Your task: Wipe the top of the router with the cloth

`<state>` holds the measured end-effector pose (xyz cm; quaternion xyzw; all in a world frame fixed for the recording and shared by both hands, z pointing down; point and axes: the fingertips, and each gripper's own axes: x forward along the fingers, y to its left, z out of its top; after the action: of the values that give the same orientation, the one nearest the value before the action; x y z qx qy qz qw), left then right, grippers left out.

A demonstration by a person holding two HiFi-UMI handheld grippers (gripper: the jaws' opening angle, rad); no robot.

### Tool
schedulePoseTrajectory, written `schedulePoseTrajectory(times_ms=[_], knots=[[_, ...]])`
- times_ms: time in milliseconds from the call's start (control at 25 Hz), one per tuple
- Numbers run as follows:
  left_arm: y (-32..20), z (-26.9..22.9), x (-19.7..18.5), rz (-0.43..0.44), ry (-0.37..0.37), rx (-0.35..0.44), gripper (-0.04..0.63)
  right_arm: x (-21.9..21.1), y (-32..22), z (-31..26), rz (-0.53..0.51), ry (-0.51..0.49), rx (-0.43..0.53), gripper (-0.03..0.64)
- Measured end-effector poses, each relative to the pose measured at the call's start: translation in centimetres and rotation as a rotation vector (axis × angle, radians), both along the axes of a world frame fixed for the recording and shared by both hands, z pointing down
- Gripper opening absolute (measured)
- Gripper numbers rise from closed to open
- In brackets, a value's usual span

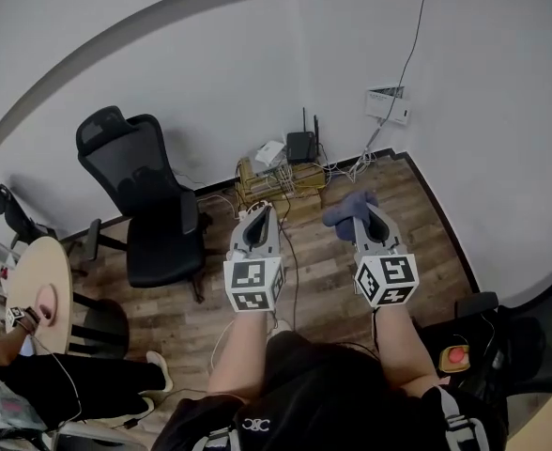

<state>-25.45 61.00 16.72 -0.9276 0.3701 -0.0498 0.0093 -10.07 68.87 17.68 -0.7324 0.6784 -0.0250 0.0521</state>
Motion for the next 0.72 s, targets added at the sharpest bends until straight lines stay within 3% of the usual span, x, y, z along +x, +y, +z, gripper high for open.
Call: schedulePoseTrajectory(times_ms=[200, 720], knots=[[-3.7, -0.7, 0.2, 0.005, 0.001, 0.000, -0.003, -0.5, -3.6, -0.8, -0.023, 0.017, -0.008, 0.015], [-11.9, -0.9, 0.2, 0.060, 0.007, -0.029, -0.003, -1.2, -11.5, -1.7, 0.034, 0.032, -0.014, 0.015]])
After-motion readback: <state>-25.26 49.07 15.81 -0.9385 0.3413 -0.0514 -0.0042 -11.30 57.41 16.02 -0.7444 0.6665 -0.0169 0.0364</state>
